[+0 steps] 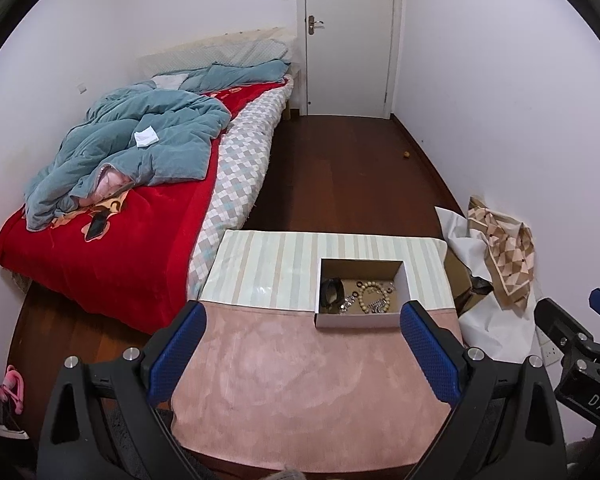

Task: Organize jewelry

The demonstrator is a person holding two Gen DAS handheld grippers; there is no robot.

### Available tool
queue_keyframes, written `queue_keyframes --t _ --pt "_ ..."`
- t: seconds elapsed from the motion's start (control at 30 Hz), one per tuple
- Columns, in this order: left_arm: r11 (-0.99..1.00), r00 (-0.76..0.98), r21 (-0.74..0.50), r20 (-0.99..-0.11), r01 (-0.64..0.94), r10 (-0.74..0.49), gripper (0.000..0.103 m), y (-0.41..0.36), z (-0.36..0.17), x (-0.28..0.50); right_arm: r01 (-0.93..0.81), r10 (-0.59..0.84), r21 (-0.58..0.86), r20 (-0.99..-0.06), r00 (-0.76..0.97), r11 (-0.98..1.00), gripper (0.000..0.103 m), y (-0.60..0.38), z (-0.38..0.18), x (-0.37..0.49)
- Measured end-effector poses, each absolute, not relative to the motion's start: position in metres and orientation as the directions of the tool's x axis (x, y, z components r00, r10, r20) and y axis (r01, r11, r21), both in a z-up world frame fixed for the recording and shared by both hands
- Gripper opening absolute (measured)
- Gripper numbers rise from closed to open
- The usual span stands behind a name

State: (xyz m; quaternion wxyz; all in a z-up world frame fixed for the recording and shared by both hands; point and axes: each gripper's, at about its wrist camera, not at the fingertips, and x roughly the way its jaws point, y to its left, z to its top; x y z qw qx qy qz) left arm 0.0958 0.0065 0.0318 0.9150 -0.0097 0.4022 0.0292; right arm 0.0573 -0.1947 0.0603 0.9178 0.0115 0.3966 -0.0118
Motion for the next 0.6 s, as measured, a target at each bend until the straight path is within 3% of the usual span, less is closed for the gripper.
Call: queue_keyframes --t 0.6 --pt "0.998 0.606 0.032 -0.793 -0.053 0.058 0.102 -0.002 0.0 0.143 0.039 -0.037 -0.016 -0.777 0.628 0.999 0.103 -0.196 0.024 0.127"
